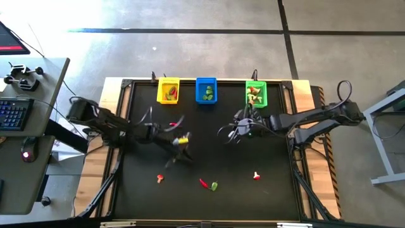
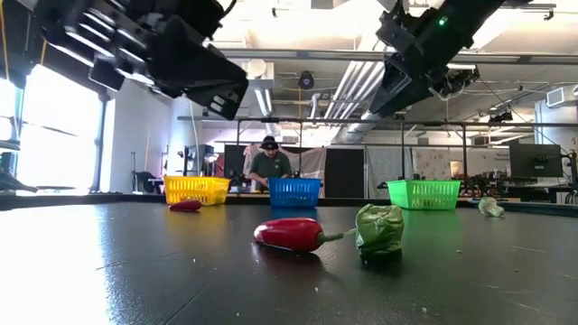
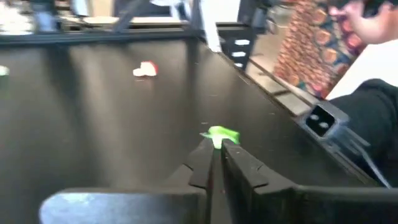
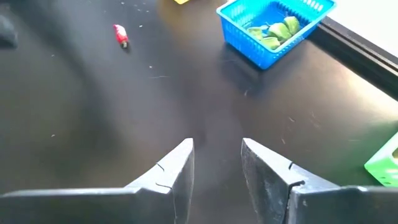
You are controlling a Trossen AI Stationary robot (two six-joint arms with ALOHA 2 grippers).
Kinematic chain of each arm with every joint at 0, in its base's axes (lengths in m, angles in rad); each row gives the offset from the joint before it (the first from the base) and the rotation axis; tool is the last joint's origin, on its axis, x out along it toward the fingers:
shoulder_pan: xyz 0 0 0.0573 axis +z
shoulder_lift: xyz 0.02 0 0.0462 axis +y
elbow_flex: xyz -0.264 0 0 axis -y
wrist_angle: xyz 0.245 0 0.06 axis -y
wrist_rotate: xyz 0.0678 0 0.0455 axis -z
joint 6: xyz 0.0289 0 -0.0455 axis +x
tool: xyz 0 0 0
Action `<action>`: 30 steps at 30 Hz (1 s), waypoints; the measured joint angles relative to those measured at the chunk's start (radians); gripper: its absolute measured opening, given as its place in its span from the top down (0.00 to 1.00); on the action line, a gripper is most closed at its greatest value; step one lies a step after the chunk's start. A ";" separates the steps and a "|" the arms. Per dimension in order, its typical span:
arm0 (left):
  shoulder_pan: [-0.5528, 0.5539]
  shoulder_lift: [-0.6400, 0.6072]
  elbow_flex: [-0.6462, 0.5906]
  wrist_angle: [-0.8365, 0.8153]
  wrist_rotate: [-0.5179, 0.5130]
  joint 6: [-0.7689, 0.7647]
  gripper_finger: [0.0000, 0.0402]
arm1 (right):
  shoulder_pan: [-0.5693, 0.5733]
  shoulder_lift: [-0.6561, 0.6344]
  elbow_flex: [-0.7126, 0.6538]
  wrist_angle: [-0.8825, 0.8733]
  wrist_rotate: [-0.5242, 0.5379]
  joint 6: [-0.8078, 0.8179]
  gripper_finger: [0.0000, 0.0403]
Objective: Sort produce into baskets
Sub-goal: Put the red chili pepper into the yellow bin
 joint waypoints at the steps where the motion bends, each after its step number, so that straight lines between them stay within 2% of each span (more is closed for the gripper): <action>1: -0.024 0.015 0.009 0.000 -0.005 0.000 0.97 | 0.007 0.000 0.000 0.001 0.001 0.000 0.69; 5: -0.126 0.087 0.055 -0.007 -0.064 0.007 0.98 | 0.028 0.000 0.000 0.012 0.016 0.000 0.69; 10: -0.220 0.189 0.142 -0.048 -0.077 0.025 0.88 | 0.034 0.000 0.000 0.028 0.017 0.000 0.69; 13: -0.253 0.245 0.192 -0.091 -0.128 0.026 0.80 | 0.034 0.000 0.000 0.029 0.016 0.000 0.69; 18: -0.266 0.317 0.251 -0.125 -0.240 0.062 0.70 | 0.034 0.000 0.000 0.030 0.017 -0.002 0.69; 20: -0.265 0.343 0.266 -0.141 -0.252 0.083 0.68 | 0.034 0.000 0.000 0.030 0.017 -0.002 0.69; 30: -0.248 0.452 0.339 -0.215 -0.264 0.158 0.69 | 0.034 0.000 -0.003 0.023 0.017 -0.009 0.69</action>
